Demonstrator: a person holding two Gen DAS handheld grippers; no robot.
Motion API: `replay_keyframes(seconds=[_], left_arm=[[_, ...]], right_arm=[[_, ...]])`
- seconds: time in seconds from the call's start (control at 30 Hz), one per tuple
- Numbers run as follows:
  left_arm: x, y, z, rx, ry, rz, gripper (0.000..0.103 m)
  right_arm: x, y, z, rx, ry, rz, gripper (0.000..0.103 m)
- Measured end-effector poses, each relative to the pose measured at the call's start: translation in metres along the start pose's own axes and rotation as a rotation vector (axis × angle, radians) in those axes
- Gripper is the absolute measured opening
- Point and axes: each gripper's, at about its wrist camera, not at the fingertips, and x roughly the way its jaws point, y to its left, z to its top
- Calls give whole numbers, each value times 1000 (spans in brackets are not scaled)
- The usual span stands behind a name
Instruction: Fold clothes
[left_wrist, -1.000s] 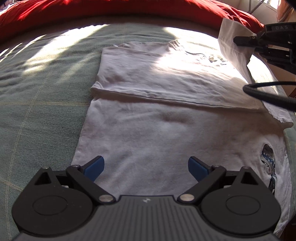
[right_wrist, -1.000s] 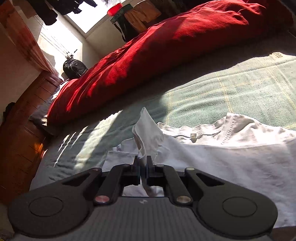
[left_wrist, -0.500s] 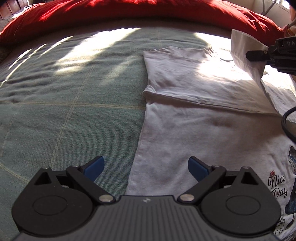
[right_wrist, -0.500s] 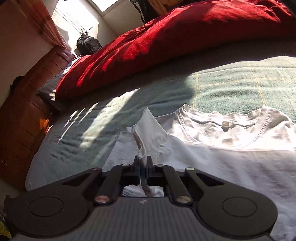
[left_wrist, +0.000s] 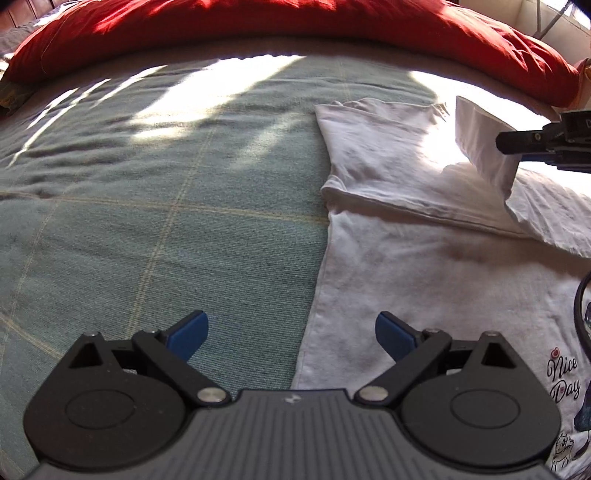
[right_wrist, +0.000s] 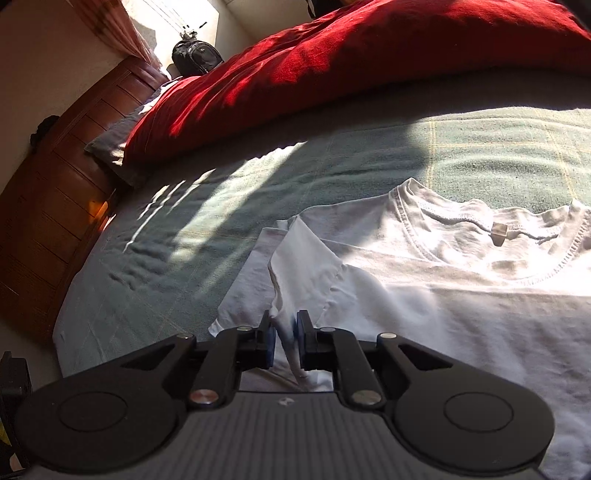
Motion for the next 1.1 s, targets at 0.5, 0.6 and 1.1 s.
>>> replay_keyframes(seconds=[0.5, 0.6, 1.1], left_arm=[[27, -43, 78, -90, -74, -375, 79], [45, -69, 91, 10, -116, -340, 64], [86, -114, 108, 147, -160, -204, 60]], right_arm=[[-106, -86, -21, 38, -89, -210, 38], [-121, -109, -36, 108, -96, -246, 38], [-173, -132, -103, 87, -91, -464, 46]])
